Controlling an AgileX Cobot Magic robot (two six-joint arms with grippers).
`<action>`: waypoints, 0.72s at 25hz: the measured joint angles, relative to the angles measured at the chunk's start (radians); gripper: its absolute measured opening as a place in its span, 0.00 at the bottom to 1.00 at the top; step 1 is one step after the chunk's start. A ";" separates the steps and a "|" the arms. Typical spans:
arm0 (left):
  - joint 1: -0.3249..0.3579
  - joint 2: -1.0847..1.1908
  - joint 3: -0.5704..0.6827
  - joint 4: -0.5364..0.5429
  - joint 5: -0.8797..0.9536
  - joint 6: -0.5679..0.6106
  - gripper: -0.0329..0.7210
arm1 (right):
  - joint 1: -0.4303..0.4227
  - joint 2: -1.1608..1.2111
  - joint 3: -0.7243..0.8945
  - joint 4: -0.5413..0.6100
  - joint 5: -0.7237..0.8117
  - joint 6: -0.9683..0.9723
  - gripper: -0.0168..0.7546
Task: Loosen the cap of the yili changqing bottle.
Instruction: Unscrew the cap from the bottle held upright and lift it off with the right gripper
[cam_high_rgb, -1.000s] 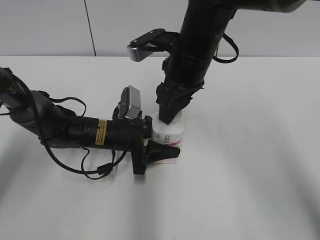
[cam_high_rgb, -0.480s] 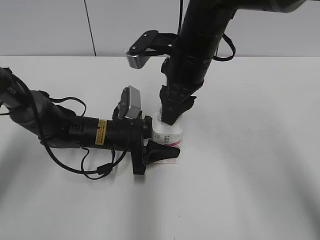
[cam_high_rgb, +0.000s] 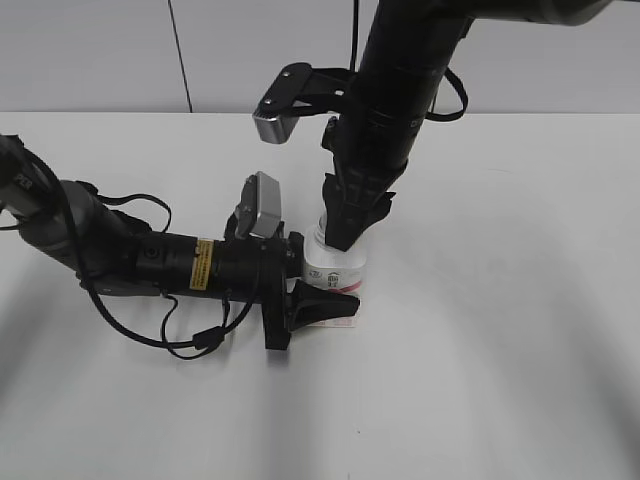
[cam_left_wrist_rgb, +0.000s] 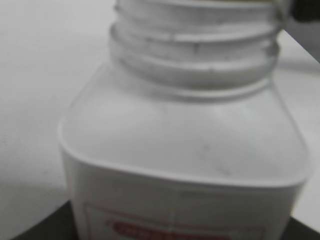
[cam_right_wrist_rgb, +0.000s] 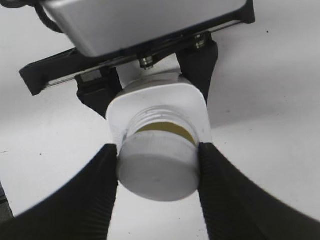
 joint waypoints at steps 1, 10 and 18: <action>0.000 0.000 0.000 0.000 0.000 0.000 0.56 | 0.000 0.000 0.000 0.000 0.000 0.000 0.53; 0.000 0.000 0.000 0.013 -0.004 0.000 0.56 | 0.000 -0.019 0.000 0.000 0.013 -0.003 0.53; 0.000 0.000 0.000 0.018 -0.006 0.000 0.56 | 0.000 -0.038 -0.007 -0.050 0.060 0.064 0.53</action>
